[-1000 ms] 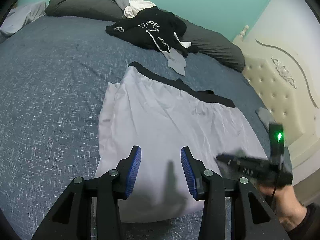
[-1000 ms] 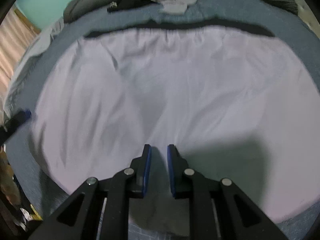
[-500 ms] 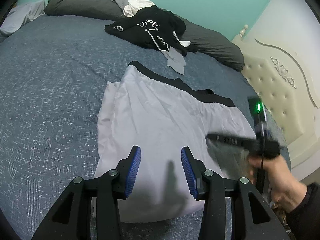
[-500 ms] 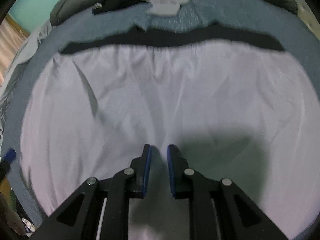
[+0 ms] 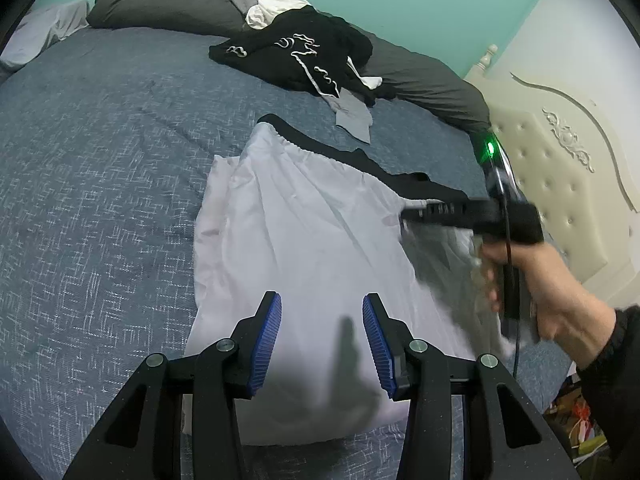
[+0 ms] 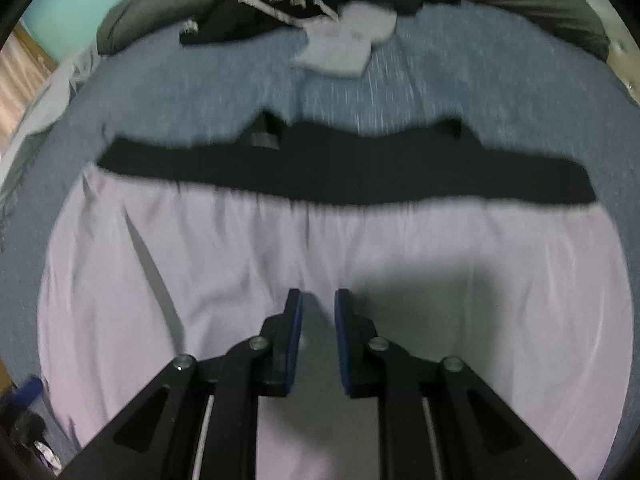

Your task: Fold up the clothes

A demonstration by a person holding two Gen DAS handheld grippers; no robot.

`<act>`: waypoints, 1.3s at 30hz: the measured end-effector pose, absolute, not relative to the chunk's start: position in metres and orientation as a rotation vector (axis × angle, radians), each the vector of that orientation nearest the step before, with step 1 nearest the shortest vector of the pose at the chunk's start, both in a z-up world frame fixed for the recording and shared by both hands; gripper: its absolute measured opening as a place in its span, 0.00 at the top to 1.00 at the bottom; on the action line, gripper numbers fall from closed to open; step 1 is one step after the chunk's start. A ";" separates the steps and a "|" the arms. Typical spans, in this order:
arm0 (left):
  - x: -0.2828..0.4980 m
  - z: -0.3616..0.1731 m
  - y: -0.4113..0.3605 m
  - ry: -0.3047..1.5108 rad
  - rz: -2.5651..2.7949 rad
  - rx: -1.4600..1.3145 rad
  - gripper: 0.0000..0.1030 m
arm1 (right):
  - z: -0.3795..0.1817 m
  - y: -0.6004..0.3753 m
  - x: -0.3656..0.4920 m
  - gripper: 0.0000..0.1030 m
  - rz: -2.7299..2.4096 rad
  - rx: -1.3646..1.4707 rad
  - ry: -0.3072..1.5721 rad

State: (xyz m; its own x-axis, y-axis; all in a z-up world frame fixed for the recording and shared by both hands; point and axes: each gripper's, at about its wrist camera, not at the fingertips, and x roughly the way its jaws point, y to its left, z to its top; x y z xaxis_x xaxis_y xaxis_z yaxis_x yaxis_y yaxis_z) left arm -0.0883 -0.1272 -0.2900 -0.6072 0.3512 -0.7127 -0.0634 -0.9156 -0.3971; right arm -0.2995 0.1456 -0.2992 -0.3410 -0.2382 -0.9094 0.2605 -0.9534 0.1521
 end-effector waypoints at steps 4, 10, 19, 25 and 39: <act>-0.088 -0.290 -0.130 -0.496 2.581 -1.250 0.55 | -0.307 0.144 -0.314 0.84 -2.330 1.623 0.002; -0.088 -0.292 -0.135 -0.501 2.590 -1.257 0.55 | -0.310 0.150 -0.329 0.84 -2.336 1.625 -0.085; -0.092 -0.297 -0.137 -0.489 2.592 -1.281 0.55 | -0.320 0.141 -0.357 0.84 -2.293 1.665 -0.051; -0.091 -0.290 -0.136 -0.482 2.598 -1.259 0.55 | -0.290 0.151 -0.324 0.83 -2.291 1.595 -0.026; -0.068 -0.274 -0.131 -0.451 2.633 -1.227 0.55 | -0.298 0.179 -0.161 0.83 -2.161 1.612 0.073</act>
